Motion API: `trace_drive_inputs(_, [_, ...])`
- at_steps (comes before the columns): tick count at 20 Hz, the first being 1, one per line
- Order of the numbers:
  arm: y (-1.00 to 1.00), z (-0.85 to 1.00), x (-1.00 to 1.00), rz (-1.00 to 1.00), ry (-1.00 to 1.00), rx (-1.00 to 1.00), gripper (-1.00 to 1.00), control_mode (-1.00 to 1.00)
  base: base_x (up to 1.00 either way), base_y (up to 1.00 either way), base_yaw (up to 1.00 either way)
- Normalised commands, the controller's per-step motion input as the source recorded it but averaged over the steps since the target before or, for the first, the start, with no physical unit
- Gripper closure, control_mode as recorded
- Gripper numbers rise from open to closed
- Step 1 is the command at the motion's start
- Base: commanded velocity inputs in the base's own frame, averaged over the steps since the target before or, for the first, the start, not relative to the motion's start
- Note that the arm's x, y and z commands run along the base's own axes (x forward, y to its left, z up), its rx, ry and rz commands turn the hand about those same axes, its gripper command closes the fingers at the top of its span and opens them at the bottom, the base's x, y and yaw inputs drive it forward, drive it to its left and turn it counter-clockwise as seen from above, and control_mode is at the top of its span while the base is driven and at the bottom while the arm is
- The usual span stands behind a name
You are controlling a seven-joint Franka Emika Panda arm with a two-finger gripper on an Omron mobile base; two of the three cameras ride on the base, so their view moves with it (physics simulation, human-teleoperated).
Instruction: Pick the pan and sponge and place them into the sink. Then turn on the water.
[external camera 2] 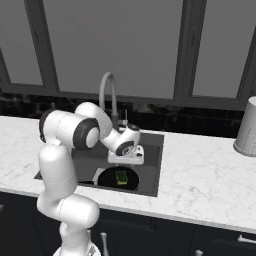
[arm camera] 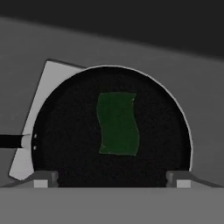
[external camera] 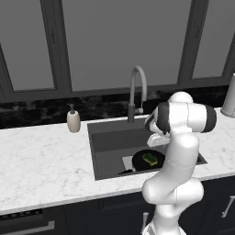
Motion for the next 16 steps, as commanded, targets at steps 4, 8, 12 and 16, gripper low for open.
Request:
trace_drive_inputs(4, [-0.22,0.74,-0.23,-0.12,0.00,0.05,-1.00,-1.00,0.00,0.00,0.00])
trace_drive_inputs(8, [-0.16,0.68,-0.24,-0.13,0.00,0.03,-1.00,-1.00,0.00,0.00,0.00])
trace_drive_inputs(12, [-0.13,0.60,-0.21,-0.13,0.00,0.02,-1.00,-1.00,0.00,0.00,0.00])
trace_drive_inputs(16, [-0.02,0.10,-0.09,-0.08,0.00,0.00,-1.00,-1.00,0.00,0.00,0.00])
